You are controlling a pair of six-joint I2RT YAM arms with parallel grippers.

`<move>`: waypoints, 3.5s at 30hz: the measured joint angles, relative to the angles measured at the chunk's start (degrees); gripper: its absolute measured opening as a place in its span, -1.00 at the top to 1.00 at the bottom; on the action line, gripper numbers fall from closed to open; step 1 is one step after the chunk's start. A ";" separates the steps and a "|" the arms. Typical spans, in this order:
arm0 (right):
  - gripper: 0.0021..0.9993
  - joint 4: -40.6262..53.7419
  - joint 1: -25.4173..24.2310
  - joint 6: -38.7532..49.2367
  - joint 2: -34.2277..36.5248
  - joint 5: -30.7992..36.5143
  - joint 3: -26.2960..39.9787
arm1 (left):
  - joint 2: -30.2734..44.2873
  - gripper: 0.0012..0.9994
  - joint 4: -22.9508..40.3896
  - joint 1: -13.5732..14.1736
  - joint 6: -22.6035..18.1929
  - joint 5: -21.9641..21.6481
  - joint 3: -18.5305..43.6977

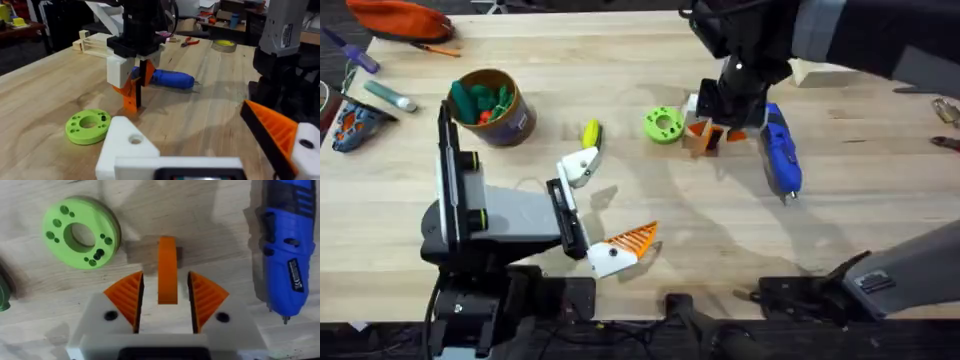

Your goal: Pick up the gripper from the table and insert it into the empty holder that is missing its gripper. Then pick up a screw, insert it into the mounting hole, and use the screwdriver to tighten it. Finally, clean up the table by picking up the vegetable and placing it into the bucket.

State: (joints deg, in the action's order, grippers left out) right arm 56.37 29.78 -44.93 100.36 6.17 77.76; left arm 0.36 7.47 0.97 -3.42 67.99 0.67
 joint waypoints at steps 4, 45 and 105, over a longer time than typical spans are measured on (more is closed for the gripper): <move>0.03 0.01 0.00 0.00 0.00 0.24 0.00 | 0.00 -0.98 0.00 0.00 0.00 0.00 0.00; 0.86 -0.05 -0.02 0.19 0.00 1.85 0.00 | -0.01 -0.98 0.01 0.00 0.00 0.01 0.00; 0.98 -56.97 -7.63 5.46 -33.00 -59.62 -38.15 | 0.00 -0.98 0.03 0.00 0.00 0.18 0.00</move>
State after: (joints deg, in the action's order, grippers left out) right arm -0.60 22.15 -39.46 67.35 -53.45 39.61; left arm 0.36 7.51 0.97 -3.42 68.16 0.67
